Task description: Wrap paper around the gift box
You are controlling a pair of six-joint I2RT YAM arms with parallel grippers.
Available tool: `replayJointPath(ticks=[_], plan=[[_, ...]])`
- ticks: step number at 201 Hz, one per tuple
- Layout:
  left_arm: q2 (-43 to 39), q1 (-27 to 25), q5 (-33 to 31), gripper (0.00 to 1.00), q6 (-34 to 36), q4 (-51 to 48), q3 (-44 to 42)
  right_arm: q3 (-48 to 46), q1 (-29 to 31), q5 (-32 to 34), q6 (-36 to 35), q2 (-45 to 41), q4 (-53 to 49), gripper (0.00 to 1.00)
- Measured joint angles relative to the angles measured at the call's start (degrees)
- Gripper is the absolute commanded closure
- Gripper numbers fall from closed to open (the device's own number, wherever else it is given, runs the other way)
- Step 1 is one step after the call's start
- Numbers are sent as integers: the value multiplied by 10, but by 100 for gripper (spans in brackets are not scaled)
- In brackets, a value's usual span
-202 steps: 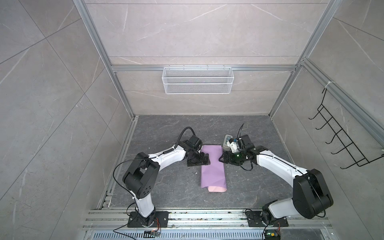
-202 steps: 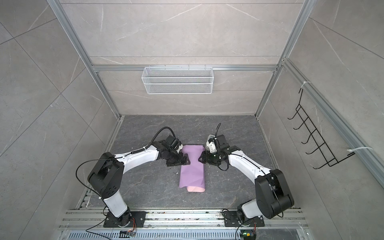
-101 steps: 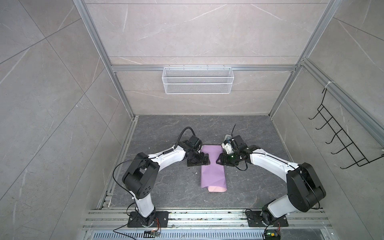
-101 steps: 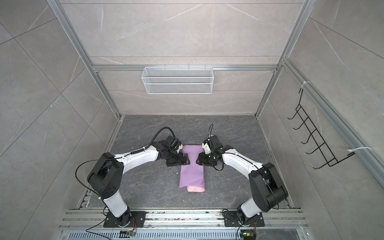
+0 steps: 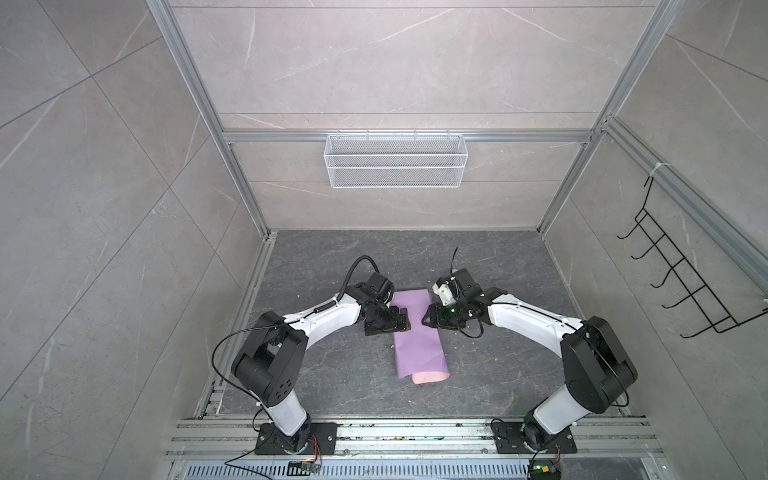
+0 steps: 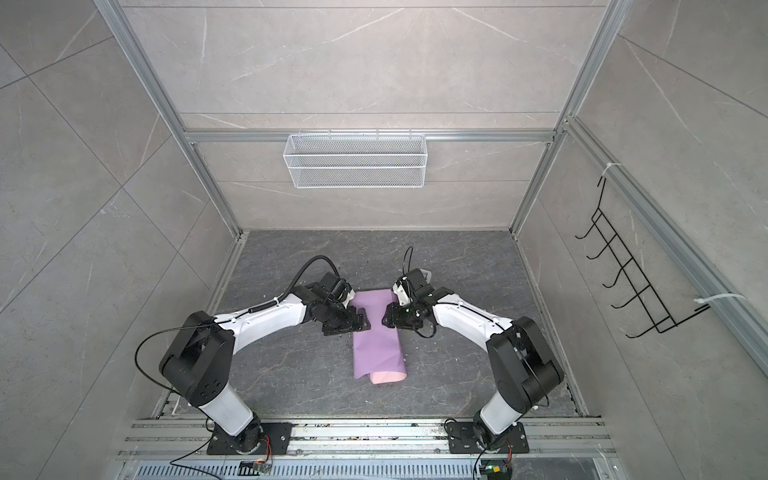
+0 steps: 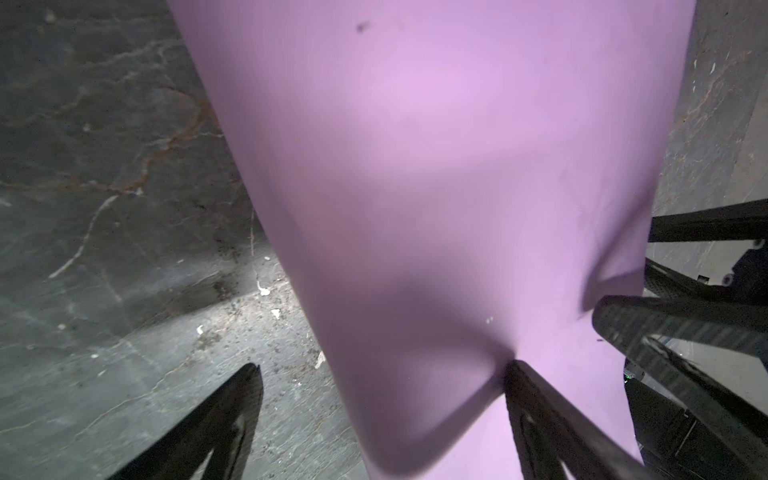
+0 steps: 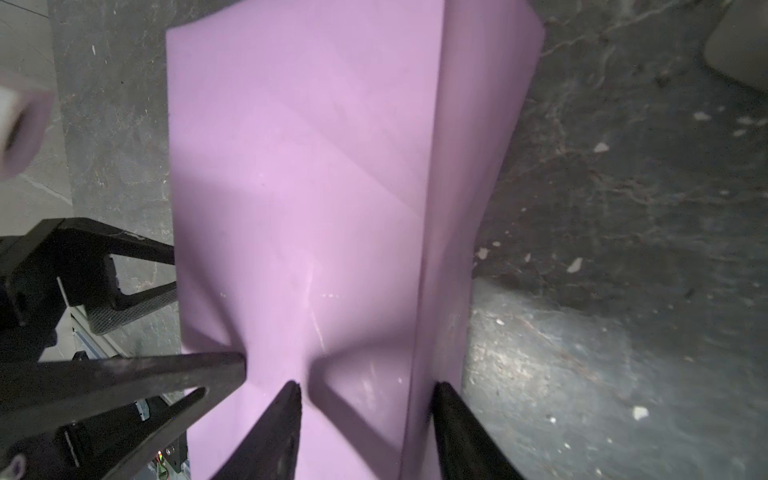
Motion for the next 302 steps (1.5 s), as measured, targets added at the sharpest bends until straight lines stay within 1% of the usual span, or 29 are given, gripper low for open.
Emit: replayJointPath(ticks=[30,74,94,115,138,178,194,219,260,302], plan=[[-4,6,1,9,1,-7,-1,3,7,1,4,2,2,44],[-4,8,0,9,2,-6,-1,4,8,2,-1,0,1,35],[-4,8,0,9,3,-5,-2,4,-3,-2,-6,-12,-3,31],[-4,8,1,9,4,-5,-2,7,-35,-7,-14,-33,-11,28],[-4,8,1,9,5,-5,-2,19,-89,-15,-21,-52,-15,25],[-4,8,1,10,5,-5,-2,34,-172,-44,-21,-54,-2,22],[-4,8,1,10,5,-4,-3,37,-204,-68,-13,-38,20,23],[-4,8,2,9,5,-3,-3,56,-235,-94,0,15,54,29],[-4,8,3,10,5,-2,-4,87,-243,-117,13,105,89,38],[-4,8,5,10,5,0,-5,93,-245,-131,17,151,108,43]])
